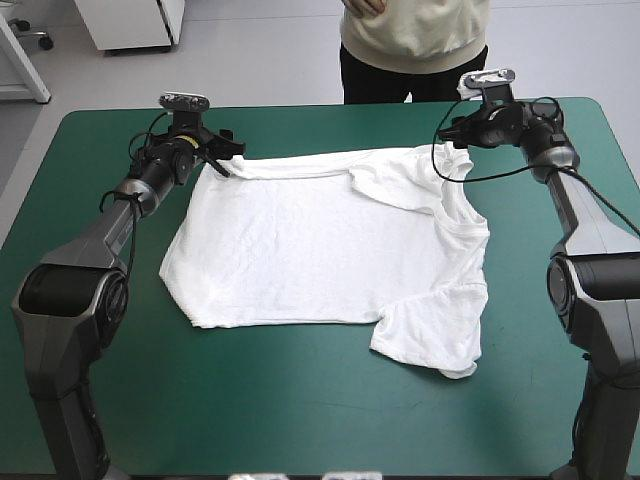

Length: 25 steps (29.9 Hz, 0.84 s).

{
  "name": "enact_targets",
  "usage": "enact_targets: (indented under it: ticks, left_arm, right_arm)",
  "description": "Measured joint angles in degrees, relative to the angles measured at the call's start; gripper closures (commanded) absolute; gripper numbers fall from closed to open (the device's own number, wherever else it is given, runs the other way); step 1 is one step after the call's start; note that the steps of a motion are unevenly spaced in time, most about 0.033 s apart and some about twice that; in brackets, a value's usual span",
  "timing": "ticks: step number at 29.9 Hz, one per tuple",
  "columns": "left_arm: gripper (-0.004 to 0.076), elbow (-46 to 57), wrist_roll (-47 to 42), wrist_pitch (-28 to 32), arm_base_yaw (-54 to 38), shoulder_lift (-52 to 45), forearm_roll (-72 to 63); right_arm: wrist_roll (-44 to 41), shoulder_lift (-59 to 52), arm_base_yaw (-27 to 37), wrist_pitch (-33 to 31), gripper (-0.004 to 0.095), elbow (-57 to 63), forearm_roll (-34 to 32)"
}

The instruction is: Fold the cloth

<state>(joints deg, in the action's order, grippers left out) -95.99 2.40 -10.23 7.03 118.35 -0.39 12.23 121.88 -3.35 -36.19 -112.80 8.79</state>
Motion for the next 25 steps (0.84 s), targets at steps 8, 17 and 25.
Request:
enact_targets:
  ticks: [8, 17, 25]
  left_arm:
    - [0.0192, -4.0, -1.0, -9.2, -0.3, -2.9, -0.1]
    - [0.0214, 1.9, 4.6, -28.8, -0.3, -19.3, -0.1]
    - [0.0214, 24.0, 5.0, -31.4, -0.3, -35.7, -6.5]
  right_arm:
    - [0.0, -2.7, 0.1, -10.0, 0.038, -3.9, 0.4]
    - [-1.3, -14.4, 0.1, -32.4, 0.0401, -0.8, 1.5]
    - [-3.7, -29.7, 0.1, -33.8, 0.0401, 21.1, 1.7]
